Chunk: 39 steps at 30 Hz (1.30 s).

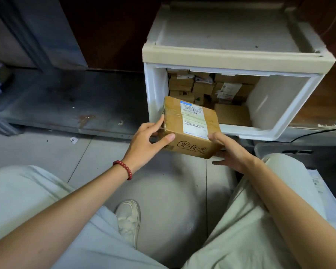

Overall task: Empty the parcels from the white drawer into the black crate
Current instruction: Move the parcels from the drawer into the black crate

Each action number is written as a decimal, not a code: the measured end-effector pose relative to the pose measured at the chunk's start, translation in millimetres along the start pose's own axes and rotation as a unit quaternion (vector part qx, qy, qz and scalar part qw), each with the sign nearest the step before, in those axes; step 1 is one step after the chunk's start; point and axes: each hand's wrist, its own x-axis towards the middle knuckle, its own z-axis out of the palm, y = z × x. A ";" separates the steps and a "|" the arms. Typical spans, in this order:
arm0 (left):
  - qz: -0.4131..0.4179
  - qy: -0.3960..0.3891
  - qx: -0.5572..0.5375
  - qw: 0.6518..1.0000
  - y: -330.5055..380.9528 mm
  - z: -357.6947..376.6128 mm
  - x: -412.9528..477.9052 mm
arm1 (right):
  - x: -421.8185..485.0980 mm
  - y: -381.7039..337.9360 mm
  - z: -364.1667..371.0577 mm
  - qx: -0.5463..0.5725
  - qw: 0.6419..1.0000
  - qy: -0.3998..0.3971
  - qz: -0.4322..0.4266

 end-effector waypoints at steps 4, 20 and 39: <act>0.044 0.010 0.002 0.999 4.6 1.1 3.5 | 0.1 9.2 4.3 -0.029 0.999 0.016 -0.005; -0.095 -0.098 -0.189 0.972 -10.2 37.8 16.8 | -21.3 12.3 -16.0 -0.139 0.924 0.100 -0.342; 0.029 0.008 -0.156 0.987 8.4 24.3 37.8 | -6.0 2.2 -21.4 -0.081 0.916 0.243 -0.308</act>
